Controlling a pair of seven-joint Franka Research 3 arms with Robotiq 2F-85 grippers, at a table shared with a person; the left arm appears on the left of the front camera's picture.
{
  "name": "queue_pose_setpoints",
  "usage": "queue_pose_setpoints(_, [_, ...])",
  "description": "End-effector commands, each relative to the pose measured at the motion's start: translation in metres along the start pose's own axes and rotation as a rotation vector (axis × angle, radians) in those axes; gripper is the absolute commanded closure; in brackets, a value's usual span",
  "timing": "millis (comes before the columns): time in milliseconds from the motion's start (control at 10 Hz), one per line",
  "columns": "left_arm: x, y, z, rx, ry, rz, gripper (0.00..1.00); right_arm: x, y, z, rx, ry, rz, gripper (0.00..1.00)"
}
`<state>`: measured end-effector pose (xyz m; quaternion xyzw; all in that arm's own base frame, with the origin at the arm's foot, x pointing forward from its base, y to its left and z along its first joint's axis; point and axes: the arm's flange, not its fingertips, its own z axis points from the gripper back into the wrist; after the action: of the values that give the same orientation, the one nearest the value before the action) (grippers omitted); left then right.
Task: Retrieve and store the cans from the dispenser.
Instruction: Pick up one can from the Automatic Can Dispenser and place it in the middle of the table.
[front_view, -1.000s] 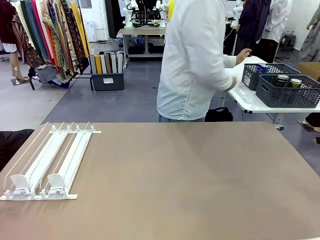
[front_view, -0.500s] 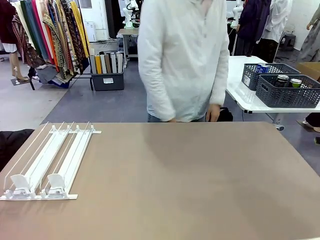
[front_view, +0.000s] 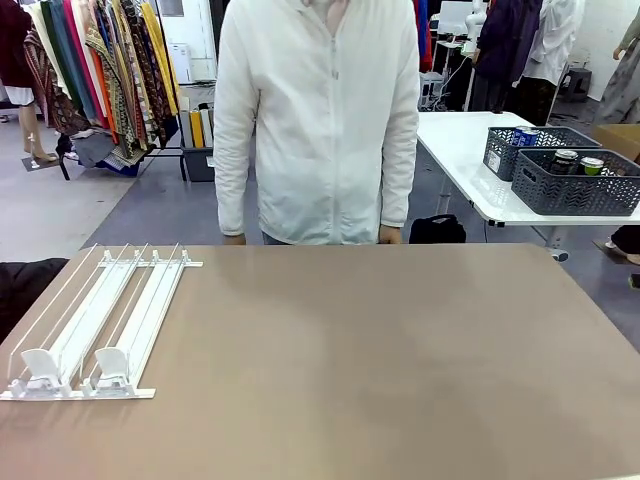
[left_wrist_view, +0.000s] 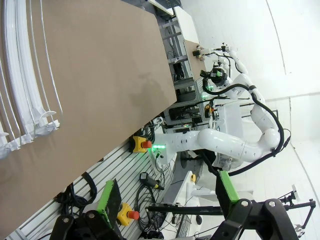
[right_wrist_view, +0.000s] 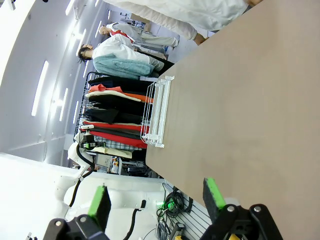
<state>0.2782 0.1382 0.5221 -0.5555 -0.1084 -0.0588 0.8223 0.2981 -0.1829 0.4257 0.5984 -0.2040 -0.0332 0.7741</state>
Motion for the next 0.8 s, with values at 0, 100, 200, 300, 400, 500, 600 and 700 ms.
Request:
queue_pose_setpoints(0, [0.0003, -0.0022, -0.0013, -0.026, -0.013, -0.006, 0.00, 0.0009, 0.0013, 0.0028, 0.001, 0.009, 0.016, 0.00])
queue_pose_setpoints(100, [0.0003, -0.0022, -0.0013, -0.026, -0.013, -0.006, 0.00, 0.0009, 0.0013, 0.0028, 0.001, 0.009, 0.016, 0.00])
queue_pose_setpoints(200, [0.0003, -0.0022, -0.0013, -0.026, -0.013, -0.006, 0.00, 0.0009, 0.0013, 0.0028, 0.001, 0.009, 0.016, 0.00])
queue_pose_setpoints(300, [0.0003, -0.0022, -0.0013, -0.026, -0.013, -0.006, 0.00, 0.0009, 0.0013, 0.0028, 0.001, 0.009, 0.016, 0.00])
queue_pose_setpoints(400, [0.0003, -0.0022, -0.0013, -0.026, -0.013, -0.006, 0.00, 0.0009, 0.0013, 0.0028, 0.001, 0.009, 0.016, 0.00])
queue_pose_setpoints(500, [0.0003, -0.0022, -0.0013, -0.026, -0.013, -0.006, 0.00, 0.0009, 0.0013, 0.0028, 0.001, 0.009, 0.016, 0.00])
queue_pose_setpoints(600, [0.0003, -0.0022, -0.0013, -0.026, -0.013, -0.006, 0.00, 0.0009, 0.0013, 0.0028, 0.001, 0.009, 0.016, 0.00])
queue_pose_setpoints(700, [0.0003, -0.0022, -0.0013, -0.026, -0.013, -0.006, 0.00, 0.0009, 0.0013, 0.0028, 0.001, 0.009, 0.016, 0.00])
